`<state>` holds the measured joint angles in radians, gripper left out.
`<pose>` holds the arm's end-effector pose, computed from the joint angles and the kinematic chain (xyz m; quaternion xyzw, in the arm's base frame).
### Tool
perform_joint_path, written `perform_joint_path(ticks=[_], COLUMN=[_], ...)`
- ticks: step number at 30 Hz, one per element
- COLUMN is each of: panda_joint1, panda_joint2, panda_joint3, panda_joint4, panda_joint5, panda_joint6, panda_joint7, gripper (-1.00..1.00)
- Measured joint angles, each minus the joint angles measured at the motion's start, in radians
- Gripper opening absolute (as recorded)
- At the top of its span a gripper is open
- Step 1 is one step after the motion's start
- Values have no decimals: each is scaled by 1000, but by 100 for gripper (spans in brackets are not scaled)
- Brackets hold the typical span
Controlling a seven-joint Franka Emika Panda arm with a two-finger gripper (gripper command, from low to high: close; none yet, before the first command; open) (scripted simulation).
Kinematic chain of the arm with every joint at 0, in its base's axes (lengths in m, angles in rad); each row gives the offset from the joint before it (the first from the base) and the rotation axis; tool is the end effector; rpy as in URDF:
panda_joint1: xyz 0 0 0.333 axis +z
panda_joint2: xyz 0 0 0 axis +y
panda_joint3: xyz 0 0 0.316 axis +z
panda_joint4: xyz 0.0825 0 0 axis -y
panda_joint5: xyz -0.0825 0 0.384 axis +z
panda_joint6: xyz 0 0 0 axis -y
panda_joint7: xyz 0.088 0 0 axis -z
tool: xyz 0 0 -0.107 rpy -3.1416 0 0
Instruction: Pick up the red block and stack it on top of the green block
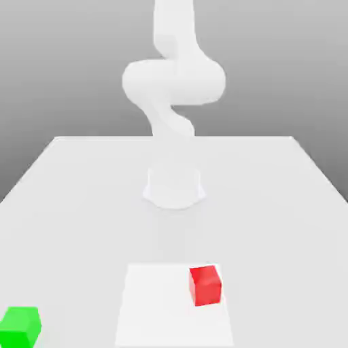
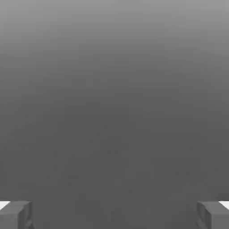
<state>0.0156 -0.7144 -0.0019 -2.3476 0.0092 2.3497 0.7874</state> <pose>0.3803 0.0051 0.6613 -0.8666 0.3551 -0.3210 0.1412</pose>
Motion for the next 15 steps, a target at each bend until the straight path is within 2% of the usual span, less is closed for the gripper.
perform_joint_path(ticks=[15], panda_joint1=[80], panda_joint2=[556], panda_joint3=[28], panda_joint4=[-301], panda_joint5=[27], panda_joint6=[320], panda_joint7=[-57], gripper=[0])
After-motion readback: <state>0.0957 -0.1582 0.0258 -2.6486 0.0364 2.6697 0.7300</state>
